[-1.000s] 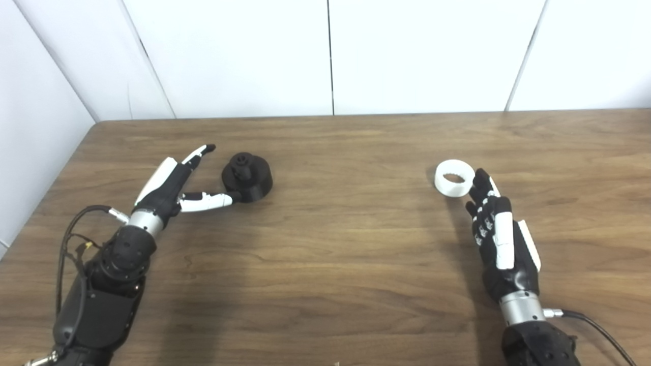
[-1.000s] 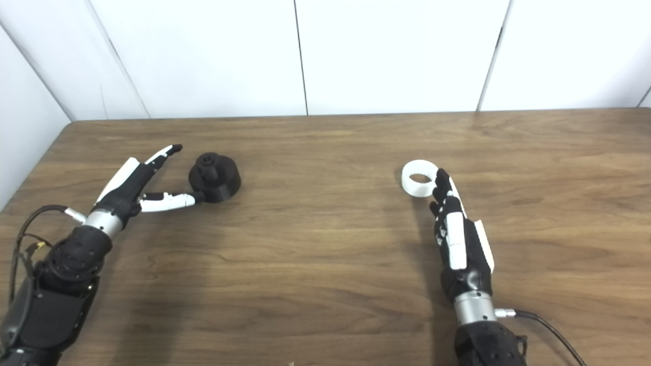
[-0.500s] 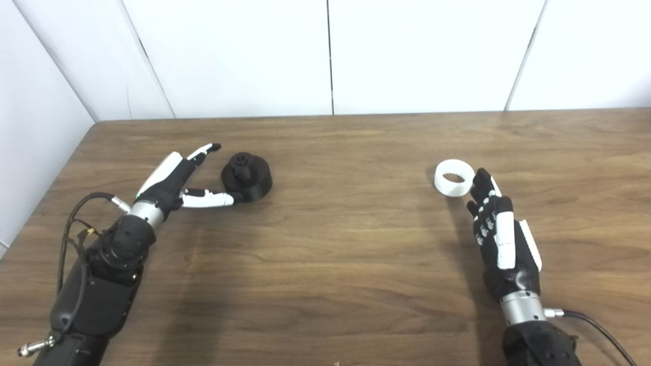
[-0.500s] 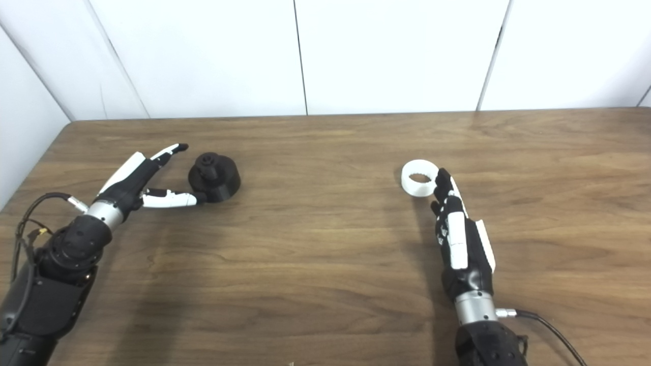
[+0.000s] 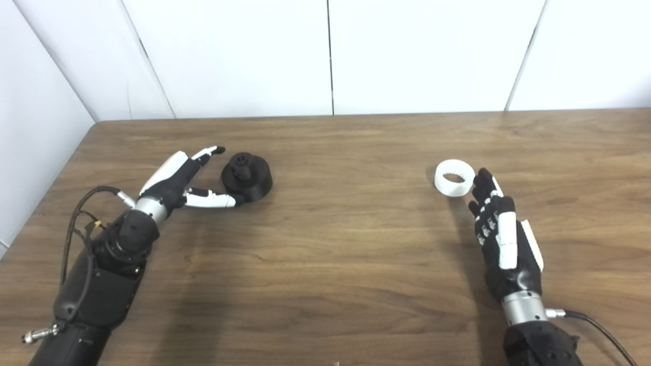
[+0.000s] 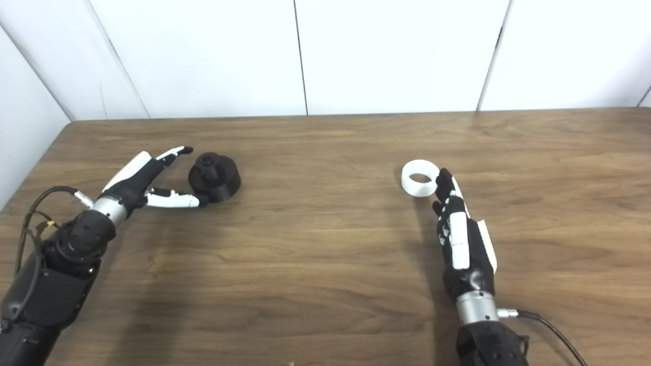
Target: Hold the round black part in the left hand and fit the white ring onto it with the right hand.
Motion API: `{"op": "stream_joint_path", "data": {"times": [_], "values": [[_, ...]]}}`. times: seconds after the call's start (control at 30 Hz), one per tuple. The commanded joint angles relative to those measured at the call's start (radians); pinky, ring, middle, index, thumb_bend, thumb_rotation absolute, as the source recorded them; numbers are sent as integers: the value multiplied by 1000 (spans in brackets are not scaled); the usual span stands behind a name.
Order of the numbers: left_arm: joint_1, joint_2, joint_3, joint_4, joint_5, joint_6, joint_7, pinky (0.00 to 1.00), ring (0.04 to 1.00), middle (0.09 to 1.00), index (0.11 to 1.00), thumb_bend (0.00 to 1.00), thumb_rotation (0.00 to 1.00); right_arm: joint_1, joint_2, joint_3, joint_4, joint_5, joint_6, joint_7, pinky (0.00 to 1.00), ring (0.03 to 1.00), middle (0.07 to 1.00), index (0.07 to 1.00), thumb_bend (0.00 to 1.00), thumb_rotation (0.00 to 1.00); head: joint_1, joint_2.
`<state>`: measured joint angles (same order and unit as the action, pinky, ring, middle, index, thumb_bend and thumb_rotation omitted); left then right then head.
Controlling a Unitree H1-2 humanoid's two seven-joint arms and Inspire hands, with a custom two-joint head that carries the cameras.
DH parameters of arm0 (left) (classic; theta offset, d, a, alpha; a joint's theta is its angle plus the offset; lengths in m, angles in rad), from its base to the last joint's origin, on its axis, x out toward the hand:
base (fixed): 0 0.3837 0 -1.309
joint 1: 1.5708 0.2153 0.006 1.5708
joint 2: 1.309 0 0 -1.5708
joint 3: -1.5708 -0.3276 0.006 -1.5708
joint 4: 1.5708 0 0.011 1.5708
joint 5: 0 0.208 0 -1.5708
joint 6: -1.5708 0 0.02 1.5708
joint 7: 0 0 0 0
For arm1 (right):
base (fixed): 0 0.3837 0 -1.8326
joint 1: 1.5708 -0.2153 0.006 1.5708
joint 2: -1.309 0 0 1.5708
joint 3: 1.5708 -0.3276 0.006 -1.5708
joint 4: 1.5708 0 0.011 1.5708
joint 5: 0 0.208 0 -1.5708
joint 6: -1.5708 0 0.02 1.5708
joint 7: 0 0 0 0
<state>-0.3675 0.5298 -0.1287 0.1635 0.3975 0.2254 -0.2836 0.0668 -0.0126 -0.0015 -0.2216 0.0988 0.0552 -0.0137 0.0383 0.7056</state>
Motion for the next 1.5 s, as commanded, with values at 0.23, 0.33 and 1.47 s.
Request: {"op": "stream_joint_path", "data": {"times": [0.23,0.33,1.47], "values": [[-65,28,-4,-2,40,-10,14,1000,1000,1000,925,1000,373,36,14,-1,-14,3,-53,6,1000,1000,973,963,686,1000,-2,0],[-65,25,-4,-2,37,-10,10,1000,1000,1000,924,1000,368,39,16,0,-21,3,-49,6,1000,1000,974,964,680,1000,-6,2],[-102,-3,-53,45,87,-23,5,988,1000,1000,928,999,403,38,21,3,-30,-9,-50,-3,1000,1000,975,960,704,1000,-18,6]]}}
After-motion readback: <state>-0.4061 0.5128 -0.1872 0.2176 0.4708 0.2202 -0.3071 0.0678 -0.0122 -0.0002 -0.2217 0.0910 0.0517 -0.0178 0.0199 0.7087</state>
